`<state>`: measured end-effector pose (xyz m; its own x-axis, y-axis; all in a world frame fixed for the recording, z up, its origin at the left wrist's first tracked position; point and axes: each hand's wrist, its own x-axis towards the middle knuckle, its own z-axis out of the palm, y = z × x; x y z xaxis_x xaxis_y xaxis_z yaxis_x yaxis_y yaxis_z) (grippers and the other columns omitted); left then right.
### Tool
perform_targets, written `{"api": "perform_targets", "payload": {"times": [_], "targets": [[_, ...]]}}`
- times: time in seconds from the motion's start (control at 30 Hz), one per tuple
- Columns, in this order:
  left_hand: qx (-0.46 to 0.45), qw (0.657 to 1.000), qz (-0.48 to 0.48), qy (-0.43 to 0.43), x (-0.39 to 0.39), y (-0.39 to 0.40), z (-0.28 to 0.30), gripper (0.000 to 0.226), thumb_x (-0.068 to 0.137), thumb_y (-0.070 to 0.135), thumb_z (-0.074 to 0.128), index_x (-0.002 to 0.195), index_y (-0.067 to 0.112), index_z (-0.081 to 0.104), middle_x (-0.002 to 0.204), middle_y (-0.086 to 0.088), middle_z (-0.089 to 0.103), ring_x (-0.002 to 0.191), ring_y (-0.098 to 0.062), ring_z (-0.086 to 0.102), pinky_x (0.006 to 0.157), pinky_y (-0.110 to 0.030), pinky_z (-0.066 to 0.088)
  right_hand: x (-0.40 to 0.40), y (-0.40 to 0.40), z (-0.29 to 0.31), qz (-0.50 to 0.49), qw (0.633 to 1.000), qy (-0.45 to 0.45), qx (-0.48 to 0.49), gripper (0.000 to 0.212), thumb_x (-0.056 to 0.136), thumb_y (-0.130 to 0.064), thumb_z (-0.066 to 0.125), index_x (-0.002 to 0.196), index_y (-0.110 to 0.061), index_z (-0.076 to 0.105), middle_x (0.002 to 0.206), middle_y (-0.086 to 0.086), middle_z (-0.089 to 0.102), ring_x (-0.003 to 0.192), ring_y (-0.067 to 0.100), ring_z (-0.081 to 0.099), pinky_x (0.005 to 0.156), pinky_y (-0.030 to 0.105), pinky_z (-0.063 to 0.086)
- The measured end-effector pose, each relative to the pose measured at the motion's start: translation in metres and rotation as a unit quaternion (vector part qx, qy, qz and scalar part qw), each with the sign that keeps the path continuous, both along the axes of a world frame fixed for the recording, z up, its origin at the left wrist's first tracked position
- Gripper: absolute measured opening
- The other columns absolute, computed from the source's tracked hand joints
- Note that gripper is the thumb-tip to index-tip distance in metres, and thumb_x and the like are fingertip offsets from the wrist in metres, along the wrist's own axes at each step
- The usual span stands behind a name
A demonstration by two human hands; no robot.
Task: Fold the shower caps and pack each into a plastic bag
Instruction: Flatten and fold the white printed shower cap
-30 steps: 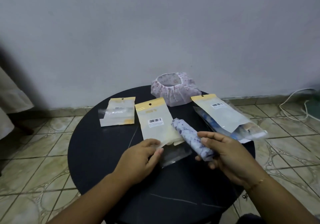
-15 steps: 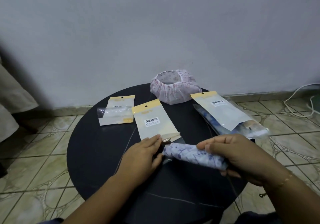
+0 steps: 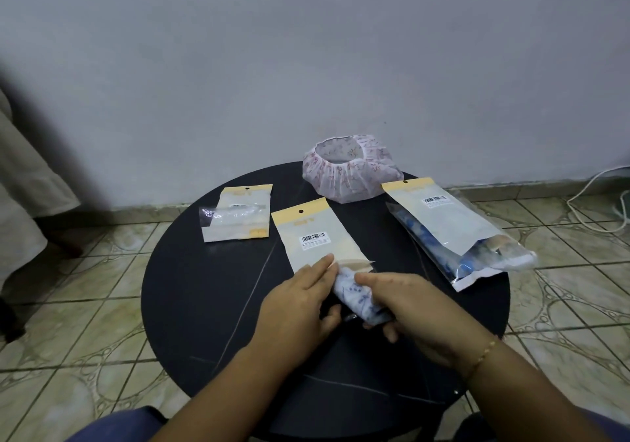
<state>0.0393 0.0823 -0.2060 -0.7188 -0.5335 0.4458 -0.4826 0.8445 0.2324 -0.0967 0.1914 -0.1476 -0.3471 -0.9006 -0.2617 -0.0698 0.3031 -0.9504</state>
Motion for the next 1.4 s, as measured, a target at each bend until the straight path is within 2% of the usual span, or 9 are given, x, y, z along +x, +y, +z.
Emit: {"api": "perform_targets", "payload": {"times": [0.13,0.33,0.47,0.67,0.87,1.03,1.17,1.3,1.4], "targets": [[-0.012,1.000,-0.005,-0.004,0.000,-0.001,-0.003,0.056,0.071,0.038,0.047,0.120,0.019,0.064,0.130,0.006,0.059,0.096,-0.018,0.068,0.064,-0.023,0.055,0.002,-0.007,-0.009,0.052,0.998,-0.009,0.023,0.060,0.083,0.006,0.045,0.138,-0.016,0.044,0.118,-0.001,0.061,0.078,0.016,0.058,0.060,0.022,0.047],[-0.024,1.000,-0.014,-0.014,-0.001,-0.004,-0.006,0.059,0.073,0.045,0.049,0.124,0.018,0.062,0.132,0.004,0.058,0.104,-0.022,0.066,0.070,-0.029,0.057,0.004,-0.011,-0.012,0.030,0.985,0.169,-0.026,0.040,0.082,-0.004,0.065,0.116,-0.026,0.065,0.096,-0.009,0.068,0.071,0.005,0.062,0.066,0.019,0.054],[-0.020,1.000,-0.018,-0.008,0.000,-0.004,-0.008,0.055,0.074,0.039,0.048,0.124,0.019,0.061,0.133,0.005,0.057,0.108,-0.021,0.064,0.072,-0.029,0.056,0.007,-0.015,-0.018,-0.062,0.875,0.480,-0.017,0.033,0.080,-0.030,0.067,0.112,-0.030,0.059,0.109,-0.007,0.052,0.105,0.012,0.048,0.086,0.026,0.043],[-0.044,0.999,-0.030,-0.002,0.002,0.000,-0.005,0.049,0.077,0.037,0.046,0.120,0.020,0.065,0.129,0.008,0.059,0.107,-0.021,0.065,0.075,-0.026,0.054,0.004,-0.030,-0.035,-0.127,0.827,0.547,-0.028,0.064,0.074,-0.038,0.071,0.131,-0.027,0.044,0.137,0.002,0.038,0.127,0.024,0.034,0.097,0.039,0.031],[-0.068,0.996,-0.058,0.026,0.005,0.002,-0.008,0.044,0.076,0.036,0.048,0.111,0.020,0.070,0.123,0.008,0.064,0.104,-0.024,0.066,0.071,-0.026,0.056,0.003,-0.045,-0.042,-0.125,0.769,0.626,-0.031,0.072,0.043,-0.029,0.088,0.109,-0.018,0.062,0.116,0.015,0.061,0.103,0.034,0.060,0.071,0.042,0.049],[-0.078,0.993,-0.077,0.036,0.005,-0.001,-0.011,0.041,0.076,0.035,0.050,0.107,0.019,0.072,0.114,0.008,0.068,0.101,-0.026,0.067,0.065,-0.027,0.057,0.005,-0.054,-0.049,-0.114,0.746,0.653,-0.053,0.048,0.049,-0.020,0.082,0.095,-0.019,0.067,0.110,0.010,0.064,0.097,0.029,0.061,0.067,0.037,0.044],[-0.037,0.996,-0.065,0.039,0.008,0.000,-0.008,0.036,0.079,0.034,0.049,0.105,0.024,0.071,0.110,0.012,0.069,0.099,-0.020,0.068,0.069,-0.023,0.056,0.003,-0.056,-0.046,-0.086,0.756,0.648,-0.003,0.041,0.059,-0.028,0.078,0.098,-0.024,0.066,0.109,0.003,0.060,0.094,0.025,0.058,0.074,0.036,0.037],[0.058,0.996,-0.027,0.067,0.012,0.002,-0.002,0.027,0.088,0.038,0.039,0.107,0.030,0.056,0.096,0.015,0.069,0.074,-0.008,0.064,0.059,-0.020,0.046,-0.011,-0.054,-0.031,-0.005,0.888,0.454,0.067,0.048,0.083,-0.030,0.054,0.130,-0.038,0.047,0.133,-0.010,0.047,0.123,0.016,0.043,0.097,0.036,0.028],[0.122,0.988,-0.011,0.092,0.013,0.000,0.000,0.029,0.093,0.041,0.032,0.110,0.032,0.054,0.094,0.016,0.068,0.079,-0.005,0.060,0.066,-0.022,0.045,-0.024,-0.047,-0.021,-0.021,0.965,0.260,0.012,0.045,0.082,-0.021,0.065,0.126,-0.026,0.056,0.117,-0.002,0.062,0.097,0.009,0.059,0.087,0.016,0.043]]}}
